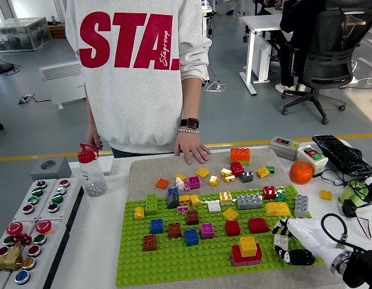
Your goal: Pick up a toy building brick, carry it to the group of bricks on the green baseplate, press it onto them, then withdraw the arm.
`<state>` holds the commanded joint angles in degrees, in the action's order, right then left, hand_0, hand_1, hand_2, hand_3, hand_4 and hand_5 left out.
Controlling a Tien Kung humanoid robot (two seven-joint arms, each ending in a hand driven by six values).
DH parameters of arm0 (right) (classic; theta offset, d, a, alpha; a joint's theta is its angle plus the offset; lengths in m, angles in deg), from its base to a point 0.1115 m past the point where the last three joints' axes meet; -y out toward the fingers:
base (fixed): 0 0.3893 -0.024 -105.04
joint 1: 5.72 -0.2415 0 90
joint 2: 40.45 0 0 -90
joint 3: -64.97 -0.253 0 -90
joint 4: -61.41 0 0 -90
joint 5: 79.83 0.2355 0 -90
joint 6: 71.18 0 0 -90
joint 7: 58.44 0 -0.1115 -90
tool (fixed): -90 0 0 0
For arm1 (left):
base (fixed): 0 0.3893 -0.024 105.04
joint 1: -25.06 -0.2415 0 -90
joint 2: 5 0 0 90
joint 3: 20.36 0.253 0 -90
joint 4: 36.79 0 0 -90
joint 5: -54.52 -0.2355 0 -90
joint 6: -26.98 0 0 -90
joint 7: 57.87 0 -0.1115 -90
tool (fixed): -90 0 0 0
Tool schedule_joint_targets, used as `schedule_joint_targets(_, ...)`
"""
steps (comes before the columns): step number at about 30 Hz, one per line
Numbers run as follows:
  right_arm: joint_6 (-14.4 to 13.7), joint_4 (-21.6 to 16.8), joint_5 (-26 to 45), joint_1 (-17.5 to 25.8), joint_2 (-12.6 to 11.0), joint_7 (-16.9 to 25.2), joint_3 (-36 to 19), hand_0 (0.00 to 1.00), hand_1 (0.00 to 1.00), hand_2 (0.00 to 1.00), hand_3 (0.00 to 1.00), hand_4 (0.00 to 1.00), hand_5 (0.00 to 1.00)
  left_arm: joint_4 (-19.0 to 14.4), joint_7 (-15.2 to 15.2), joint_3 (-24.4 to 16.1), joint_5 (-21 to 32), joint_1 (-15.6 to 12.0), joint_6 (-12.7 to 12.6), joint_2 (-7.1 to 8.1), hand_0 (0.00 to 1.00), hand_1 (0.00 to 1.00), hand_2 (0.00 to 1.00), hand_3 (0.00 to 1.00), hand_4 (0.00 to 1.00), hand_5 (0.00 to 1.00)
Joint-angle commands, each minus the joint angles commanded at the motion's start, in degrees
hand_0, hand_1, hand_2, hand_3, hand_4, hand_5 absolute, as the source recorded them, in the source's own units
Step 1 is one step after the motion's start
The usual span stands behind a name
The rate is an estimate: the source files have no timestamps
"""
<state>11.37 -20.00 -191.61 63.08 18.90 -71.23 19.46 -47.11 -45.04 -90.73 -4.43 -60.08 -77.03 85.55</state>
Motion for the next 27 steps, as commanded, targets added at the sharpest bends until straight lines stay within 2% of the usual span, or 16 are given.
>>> schedule_joint_targets(7,-1.34,-0.24,0.61,0.56,-0.15,0.43,-1.14,0.564,0.583,0.564,0.585,0.556,0.182,0.00,-0.06,0.10,0.26,0.02,0.01,0.00,0.665,0.611,0.566,0.438,0.242,0.998)
schedule_joint_targets(13,-3.65,-0.91,5.40,1.95,-0.14,1.47,-4.54,0.537,0.581,0.563,0.584,0.537,0.185,0.00,-0.12,0.15,0.43,0.11,0.02,0.01,0.665,0.612,0.567,0.437,0.242,0.998)
schedule_joint_targets(19,-6.11,-2.07,14.00,3.82,0.30,2.42,-9.38,0.537,0.580,0.563,0.585,0.517,0.172,0.00,-0.16,0.22,0.49,0.30,0.04,0.06,0.665,0.611,0.568,0.438,0.242,0.998)
schedule_joint_targets(27,-7.18,-6.00,30.14,5.35,0.68,6.08,-14.19,0.535,0.578,0.566,0.584,0.505,0.171,0.00,-0.18,0.33,0.59,0.43,0.09,0.04,0.665,0.611,0.568,0.438,0.242,0.998)
